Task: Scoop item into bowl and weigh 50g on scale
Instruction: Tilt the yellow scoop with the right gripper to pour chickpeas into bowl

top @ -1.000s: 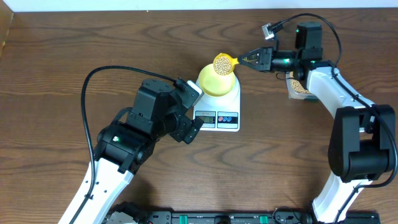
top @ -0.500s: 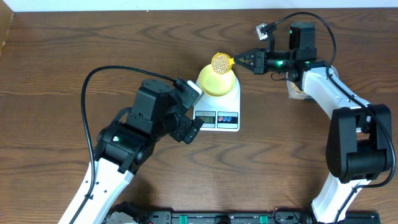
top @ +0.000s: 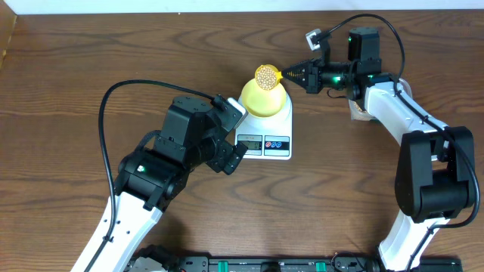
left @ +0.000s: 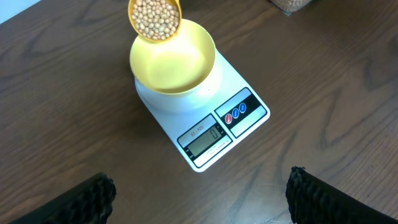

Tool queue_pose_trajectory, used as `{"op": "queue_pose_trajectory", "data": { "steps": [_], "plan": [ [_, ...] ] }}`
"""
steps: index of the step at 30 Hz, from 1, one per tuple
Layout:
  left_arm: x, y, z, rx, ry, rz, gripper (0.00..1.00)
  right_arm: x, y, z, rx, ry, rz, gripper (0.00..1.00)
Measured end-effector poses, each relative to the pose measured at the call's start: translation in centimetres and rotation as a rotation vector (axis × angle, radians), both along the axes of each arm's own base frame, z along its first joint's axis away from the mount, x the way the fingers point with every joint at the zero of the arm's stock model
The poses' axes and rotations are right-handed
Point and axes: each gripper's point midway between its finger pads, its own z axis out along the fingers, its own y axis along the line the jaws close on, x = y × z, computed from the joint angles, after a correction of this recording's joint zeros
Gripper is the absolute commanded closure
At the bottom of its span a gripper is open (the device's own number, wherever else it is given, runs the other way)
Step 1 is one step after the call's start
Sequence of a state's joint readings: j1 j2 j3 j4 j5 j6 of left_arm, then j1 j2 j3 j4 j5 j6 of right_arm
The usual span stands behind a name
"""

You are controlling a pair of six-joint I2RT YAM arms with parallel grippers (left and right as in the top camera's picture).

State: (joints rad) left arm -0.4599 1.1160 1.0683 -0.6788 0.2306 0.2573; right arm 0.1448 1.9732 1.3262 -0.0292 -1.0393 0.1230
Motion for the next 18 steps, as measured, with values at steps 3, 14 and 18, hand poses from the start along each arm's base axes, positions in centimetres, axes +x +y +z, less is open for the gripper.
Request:
{"op": "queue_pose_trajectory", "data": {
  "steps": [3, 14, 18],
  "plan": [
    [0.00, 0.00, 0.00, 0.000, 0.000, 0.000, 0.10, 0.00, 0.00, 0.00, -0.009, -0.029, 0.010, 0.99],
    [0.00, 0.00, 0.00, 0.000, 0.000, 0.000, 0.10, 0.00, 0.00, 0.00, -0.045, -0.154, 0.053, 0.99],
    [0.00, 0.01, 0.00, 0.000, 0.000, 0.000, 0.10, 0.00, 0.00, 0.00, -0.057, -0.193, 0.067, 0.99]
  ]
}}
